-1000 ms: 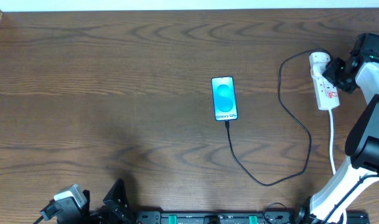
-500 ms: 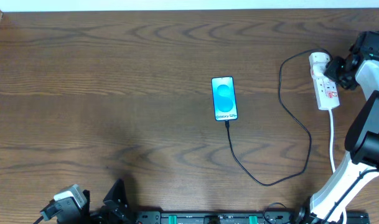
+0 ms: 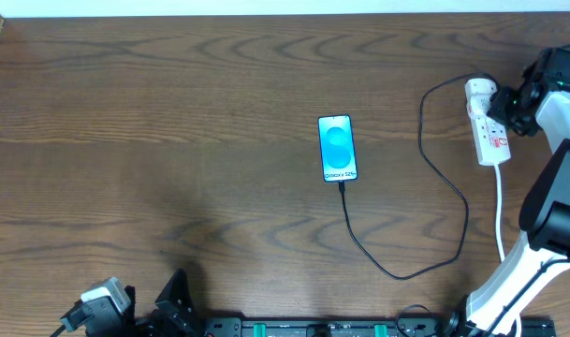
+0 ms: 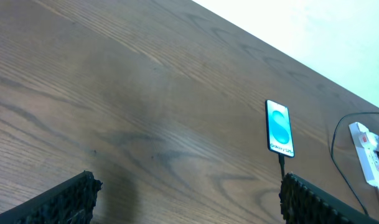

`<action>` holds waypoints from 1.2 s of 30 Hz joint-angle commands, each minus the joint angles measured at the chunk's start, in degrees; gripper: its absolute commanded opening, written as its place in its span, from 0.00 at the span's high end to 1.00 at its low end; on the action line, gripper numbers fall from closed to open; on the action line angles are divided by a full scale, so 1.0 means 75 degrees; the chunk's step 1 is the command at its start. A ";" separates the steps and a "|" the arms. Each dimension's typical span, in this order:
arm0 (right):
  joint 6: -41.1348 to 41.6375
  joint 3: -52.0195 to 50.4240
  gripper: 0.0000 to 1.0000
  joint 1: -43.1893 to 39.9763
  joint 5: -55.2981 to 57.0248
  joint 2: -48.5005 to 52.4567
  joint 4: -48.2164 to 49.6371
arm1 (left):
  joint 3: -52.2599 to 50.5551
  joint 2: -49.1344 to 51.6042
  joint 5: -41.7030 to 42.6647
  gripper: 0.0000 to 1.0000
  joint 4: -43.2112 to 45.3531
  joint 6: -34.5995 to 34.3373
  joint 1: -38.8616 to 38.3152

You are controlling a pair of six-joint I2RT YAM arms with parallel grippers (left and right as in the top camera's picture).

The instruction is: Plug charger to phone and switch on socket

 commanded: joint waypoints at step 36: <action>0.1239 -0.0286 0.26 0.0038 0.0615 -0.2856 -0.1142 | -0.0038 -0.0079 -0.0096 0.07 0.0000 -0.0012 0.0020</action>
